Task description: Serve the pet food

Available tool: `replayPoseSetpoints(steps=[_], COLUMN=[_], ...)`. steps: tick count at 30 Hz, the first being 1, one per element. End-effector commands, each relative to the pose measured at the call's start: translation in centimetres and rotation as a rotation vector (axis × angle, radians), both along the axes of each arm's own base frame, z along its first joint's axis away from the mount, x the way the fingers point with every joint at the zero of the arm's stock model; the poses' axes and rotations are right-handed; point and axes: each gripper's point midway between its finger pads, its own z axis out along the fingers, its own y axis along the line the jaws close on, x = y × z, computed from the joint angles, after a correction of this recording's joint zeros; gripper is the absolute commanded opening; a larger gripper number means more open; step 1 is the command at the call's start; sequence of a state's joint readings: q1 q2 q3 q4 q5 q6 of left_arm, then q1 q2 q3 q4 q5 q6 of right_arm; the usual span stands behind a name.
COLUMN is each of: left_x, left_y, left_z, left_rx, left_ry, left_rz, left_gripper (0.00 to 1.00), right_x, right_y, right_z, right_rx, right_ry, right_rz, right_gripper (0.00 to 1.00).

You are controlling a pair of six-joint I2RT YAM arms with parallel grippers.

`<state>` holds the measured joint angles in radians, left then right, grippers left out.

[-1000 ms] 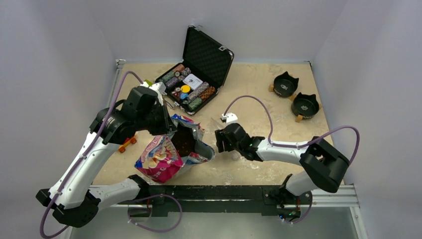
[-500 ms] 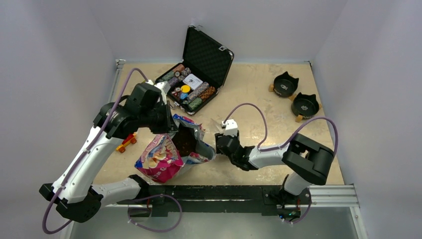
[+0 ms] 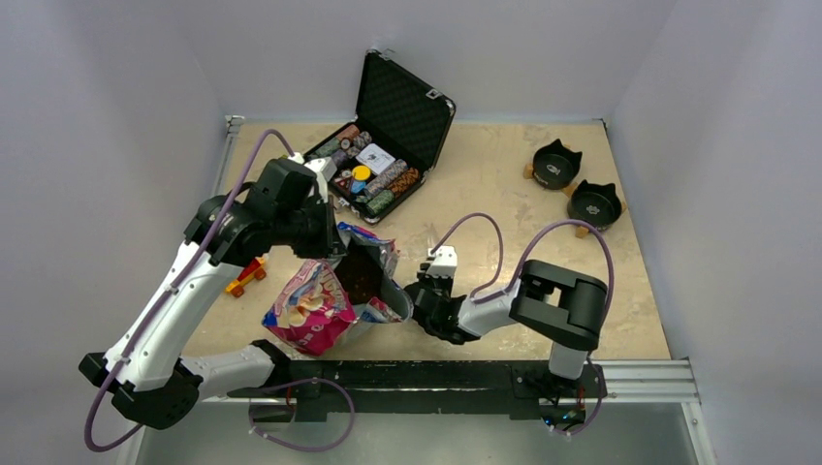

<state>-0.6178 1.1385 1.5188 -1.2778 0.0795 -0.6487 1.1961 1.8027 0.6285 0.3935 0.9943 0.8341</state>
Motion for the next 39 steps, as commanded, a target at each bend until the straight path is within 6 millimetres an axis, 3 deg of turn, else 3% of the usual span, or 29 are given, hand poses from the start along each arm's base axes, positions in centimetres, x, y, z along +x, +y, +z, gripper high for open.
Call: replayPoseSetpoints(steps=[1,4,6,11,14,16,18,21,23,28,32,37,39], left_x=[-1.3,-1.3,-1.2,-0.3,0.4,0.9,1.4,2.1,2.3,2.5,2.1,0.9,0.5], left_y=[0.8,0.6,0.5,-0.5,-1.1,-1.4,-1.8,-2.6,-3.0,-4.5,-5.3,-6.1,-6.2], left_z=[-0.1,0.0,0.0,0.0,0.0,-0.1,0.0,-0.1,-0.4,-0.5,0.2,0.9,1.1], left_rx=[0.019,0.005,0.002,-0.031,-0.043,-0.049,-0.066,-0.081,-0.086,-0.124,-0.143,-0.18,-0.193], left_ry=[0.01,0.014,0.016,0.002,-0.01,-0.021,-0.038,-0.041,-0.025,0.004,0.005,0.02,0.021], left_rz=[-0.024,-0.016,-0.011,-0.017,-0.018,-0.011,-0.009,-0.017,-0.02,-0.053,-0.09,-0.106,-0.107], left_gripper=[0.0,0.0,0.0,0.0,0.0,0.0,0.0,0.0,0.0,0.0,0.0,0.0,0.0], right_x=[-6.3,-7.5,-8.8,-14.7,-17.6,-18.5,-18.9,-19.3,-19.9,-21.7,-20.7,-19.0,-18.0], right_y=[-4.5,-2.6,-0.7,-0.8,-3.0,-4.5,-6.5,-10.0,-11.3,-9.0,-5.3,1.2,3.4], right_z=[-6.7,-2.4,1.5,7.0,10.0,13.4,17.4,21.6,24.5,30.3,32.4,32.6,31.5], right_rx=[-0.202,-0.118,-0.01,0.103,0.102,0.137,0.179,0.156,0.158,0.219,0.21,0.219,0.203], right_ry=[0.362,0.414,0.442,0.644,0.736,0.716,0.669,0.648,0.634,0.619,0.605,0.663,0.712], right_rz=[0.027,0.146,0.283,0.521,0.589,0.631,0.643,0.595,0.619,0.836,0.896,0.975,0.968], right_gripper=[0.0,0.0,0.0,0.0,0.0,0.0,0.0,0.0,0.0,0.0,0.0,0.0,0.0])
